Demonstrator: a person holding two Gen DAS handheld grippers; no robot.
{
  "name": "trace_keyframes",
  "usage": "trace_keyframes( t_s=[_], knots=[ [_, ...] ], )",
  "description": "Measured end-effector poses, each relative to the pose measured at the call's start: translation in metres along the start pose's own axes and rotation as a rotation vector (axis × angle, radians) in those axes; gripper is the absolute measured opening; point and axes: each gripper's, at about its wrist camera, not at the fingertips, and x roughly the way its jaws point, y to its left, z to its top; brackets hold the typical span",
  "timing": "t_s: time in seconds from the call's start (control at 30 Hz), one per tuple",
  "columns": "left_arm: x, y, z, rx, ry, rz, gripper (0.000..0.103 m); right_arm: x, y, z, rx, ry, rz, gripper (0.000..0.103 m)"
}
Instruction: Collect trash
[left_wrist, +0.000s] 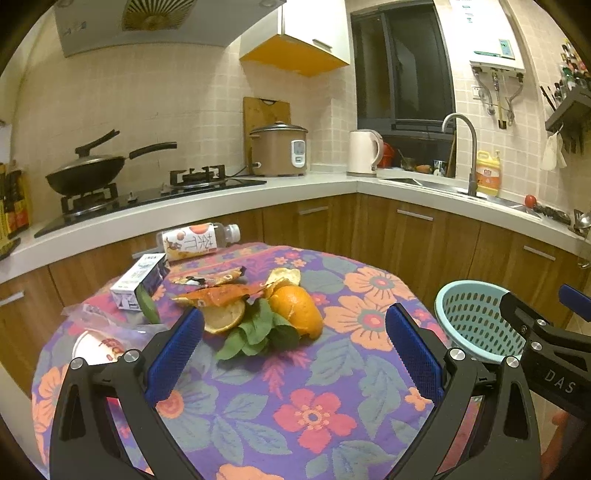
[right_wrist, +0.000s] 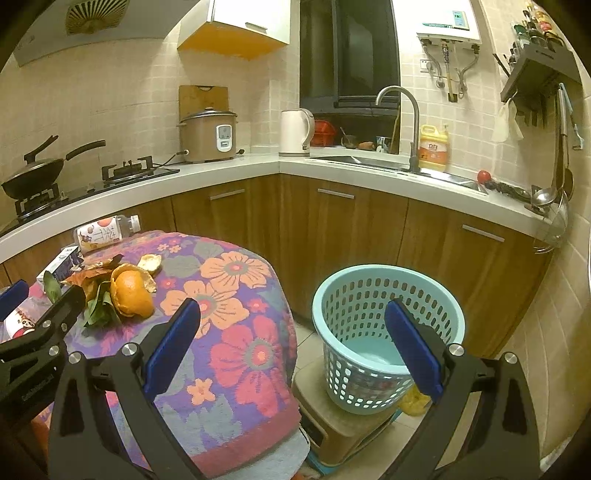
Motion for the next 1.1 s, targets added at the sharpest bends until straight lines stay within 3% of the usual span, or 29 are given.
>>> trace_keyframes(
  t_s=[1.1],
  knots=[
    [0.008, 0.017, -0.004, -0.018, 0.016, 0.007, 0.095, 0.007, 0.006, 0.001, 0.001, 0.023, 0.022, 0.095]
  ],
)
